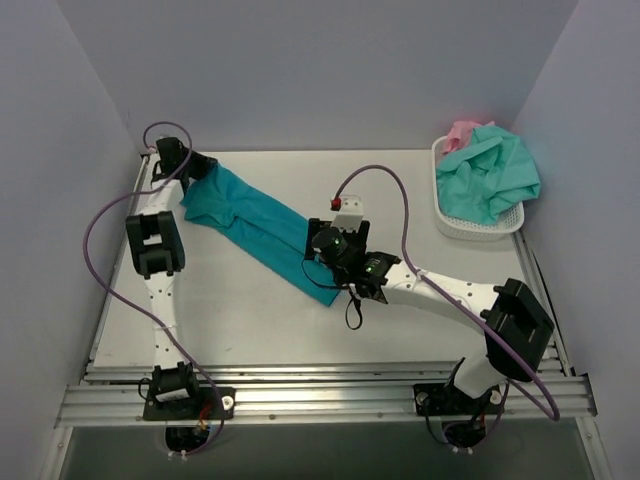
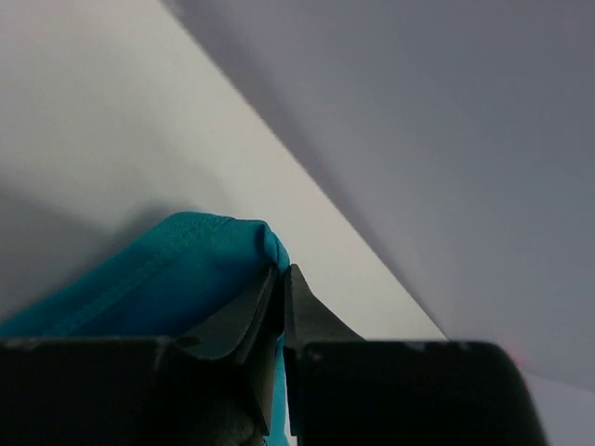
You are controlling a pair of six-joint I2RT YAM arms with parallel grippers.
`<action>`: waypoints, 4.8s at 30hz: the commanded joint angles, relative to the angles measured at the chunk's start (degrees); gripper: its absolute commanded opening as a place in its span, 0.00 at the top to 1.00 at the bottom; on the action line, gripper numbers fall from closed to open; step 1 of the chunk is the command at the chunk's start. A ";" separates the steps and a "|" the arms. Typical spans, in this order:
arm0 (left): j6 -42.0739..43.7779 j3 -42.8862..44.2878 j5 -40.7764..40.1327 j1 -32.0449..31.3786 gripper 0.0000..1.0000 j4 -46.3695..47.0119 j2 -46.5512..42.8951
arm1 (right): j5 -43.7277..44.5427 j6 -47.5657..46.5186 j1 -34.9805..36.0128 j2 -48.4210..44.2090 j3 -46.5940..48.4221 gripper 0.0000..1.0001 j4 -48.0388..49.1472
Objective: Fold and stack the t-shirts
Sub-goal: Rotate the tshirt 90 degrees, then grab the bottom of the folded rectangular tshirt with both arms
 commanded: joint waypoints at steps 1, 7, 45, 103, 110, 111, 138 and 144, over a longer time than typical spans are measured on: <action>-2.41 18.64 8.87 -4.40 0.86 -4.69 9.77 | -0.50 -0.60 -1.37 -0.01 -1.56 0.25 2.02; -9.35 30.65 6.61 -11.26 0.77 4.67 17.71 | -1.12 -0.69 -2.95 -1.15 -3.40 0.25 2.99; -10.33 11.52 15.38 -23.67 0.06 35.45 3.57 | 12.50 1.95 4.51 -10.12 -2.53 0.27 -4.65; 0.13 -109.89 -37.09 -43.52 0.06 8.11 -92.70 | -8.86 31.03 10.93 -10.90 -36.18 0.38 18.63; -0.66 -109.46 -35.43 -44.48 0.05 18.14 -79.71 | -6.05 31.74 10.84 -10.21 -37.24 0.40 17.76; -1.09 -109.19 -34.90 -44.49 0.05 18.93 -78.37 | -5.61 31.83 10.93 -10.03 -37.24 0.40 17.76; -10.67 -112.44 -39.73 -53.54 0.17 7.95 -89.96 | -7.80 30.25 11.02 1.31 -33.64 0.66 26.46; -12.26 -113.06 -41.04 -55.99 0.35 9.79 -88.47 | -7.19 30.78 11.02 0.26 -34.78 0.70 25.93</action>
